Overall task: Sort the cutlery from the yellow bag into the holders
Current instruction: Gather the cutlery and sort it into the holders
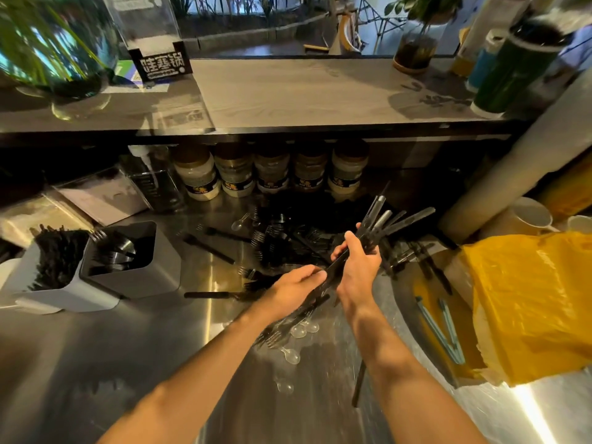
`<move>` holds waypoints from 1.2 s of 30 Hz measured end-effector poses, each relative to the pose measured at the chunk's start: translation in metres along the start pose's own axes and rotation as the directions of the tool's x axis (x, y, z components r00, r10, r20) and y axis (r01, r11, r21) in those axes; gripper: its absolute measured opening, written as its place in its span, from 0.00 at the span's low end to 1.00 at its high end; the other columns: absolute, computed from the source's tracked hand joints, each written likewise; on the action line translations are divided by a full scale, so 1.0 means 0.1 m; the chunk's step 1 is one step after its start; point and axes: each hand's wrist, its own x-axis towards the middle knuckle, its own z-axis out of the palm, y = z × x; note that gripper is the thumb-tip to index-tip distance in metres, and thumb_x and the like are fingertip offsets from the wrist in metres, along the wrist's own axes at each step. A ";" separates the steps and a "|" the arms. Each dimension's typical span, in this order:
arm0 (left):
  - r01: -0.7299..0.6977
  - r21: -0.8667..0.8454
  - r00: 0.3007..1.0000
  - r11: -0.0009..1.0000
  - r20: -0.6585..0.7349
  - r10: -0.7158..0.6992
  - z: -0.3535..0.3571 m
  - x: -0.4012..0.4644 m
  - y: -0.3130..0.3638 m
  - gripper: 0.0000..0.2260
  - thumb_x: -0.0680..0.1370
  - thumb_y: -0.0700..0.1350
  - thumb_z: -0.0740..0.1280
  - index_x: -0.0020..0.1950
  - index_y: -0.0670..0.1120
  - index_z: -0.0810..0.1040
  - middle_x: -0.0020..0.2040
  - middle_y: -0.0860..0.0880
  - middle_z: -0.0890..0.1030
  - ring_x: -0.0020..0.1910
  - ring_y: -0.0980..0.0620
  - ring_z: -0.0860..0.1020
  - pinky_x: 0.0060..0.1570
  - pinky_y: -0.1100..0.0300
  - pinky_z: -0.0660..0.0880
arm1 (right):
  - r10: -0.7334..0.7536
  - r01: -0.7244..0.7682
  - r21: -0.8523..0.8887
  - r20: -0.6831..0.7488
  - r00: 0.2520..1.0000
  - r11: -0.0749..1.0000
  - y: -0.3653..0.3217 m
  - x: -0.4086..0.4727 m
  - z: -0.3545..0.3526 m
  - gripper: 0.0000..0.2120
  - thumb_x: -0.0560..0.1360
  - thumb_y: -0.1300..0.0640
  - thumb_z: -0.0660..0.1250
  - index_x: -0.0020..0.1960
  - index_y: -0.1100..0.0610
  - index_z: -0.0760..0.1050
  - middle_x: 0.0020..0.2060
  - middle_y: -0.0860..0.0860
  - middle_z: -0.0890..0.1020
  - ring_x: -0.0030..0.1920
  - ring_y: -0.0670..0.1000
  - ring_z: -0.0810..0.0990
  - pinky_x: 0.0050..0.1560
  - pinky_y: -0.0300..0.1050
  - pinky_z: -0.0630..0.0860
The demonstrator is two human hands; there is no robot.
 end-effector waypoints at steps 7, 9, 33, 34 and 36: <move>0.106 -0.165 0.842 0.981 -0.510 -0.177 0.34 -0.07 0.00 0.25 0.76 0.65 0.58 0.40 0.46 0.80 0.39 0.43 0.82 0.43 0.40 0.81 0.47 0.43 0.80 | 0.142 -0.150 0.180 0.057 0.988 0.972 0.03 -0.18 0.01 0.11 0.79 0.64 0.67 0.59 0.56 0.74 0.32 0.51 0.74 0.32 0.49 0.77 0.39 0.45 0.79; 0.109 -0.214 0.808 0.971 -0.550 -0.212 0.35 -0.03 -0.08 0.25 0.72 0.67 0.54 0.39 0.49 0.79 0.37 0.43 0.82 0.40 0.40 0.82 0.43 0.41 0.81 | 0.163 -0.174 0.170 0.078 0.984 0.970 0.04 -0.20 0.01 0.12 0.79 0.66 0.66 0.60 0.56 0.74 0.31 0.51 0.74 0.32 0.49 0.76 0.38 0.45 0.79; -0.200 -0.583 0.955 0.788 -0.297 0.023 -0.58 0.31 1.03 0.14 0.85 0.49 0.59 0.56 0.42 0.80 0.38 0.47 0.82 0.37 0.47 0.81 0.39 0.53 0.81 | 0.443 -0.063 -0.533 0.625 0.642 0.844 -0.03 -0.24 -0.25 0.07 0.70 0.65 0.66 0.49 0.63 0.76 0.28 0.54 0.70 0.22 0.51 0.68 0.25 0.43 0.65; -0.202 -0.593 0.952 0.780 -0.307 0.013 -0.56 0.32 0.97 0.15 0.85 0.48 0.58 0.57 0.41 0.80 0.36 0.47 0.81 0.36 0.48 0.80 0.38 0.53 0.81 | 0.448 -0.048 -0.552 0.621 0.643 0.833 -0.03 -0.23 -0.26 0.07 0.71 0.65 0.67 0.49 0.64 0.76 0.28 0.55 0.70 0.22 0.51 0.68 0.25 0.43 0.65; -0.196 -0.584 0.948 0.788 -0.317 0.000 -0.54 0.32 0.87 0.14 0.85 0.47 0.57 0.60 0.42 0.79 0.41 0.45 0.82 0.35 0.50 0.80 0.39 0.54 0.80 | 0.463 -0.013 -0.593 0.614 0.639 0.805 -0.04 -0.23 -0.27 0.04 0.74 0.68 0.66 0.49 0.65 0.75 0.28 0.54 0.70 0.22 0.50 0.68 0.24 0.42 0.66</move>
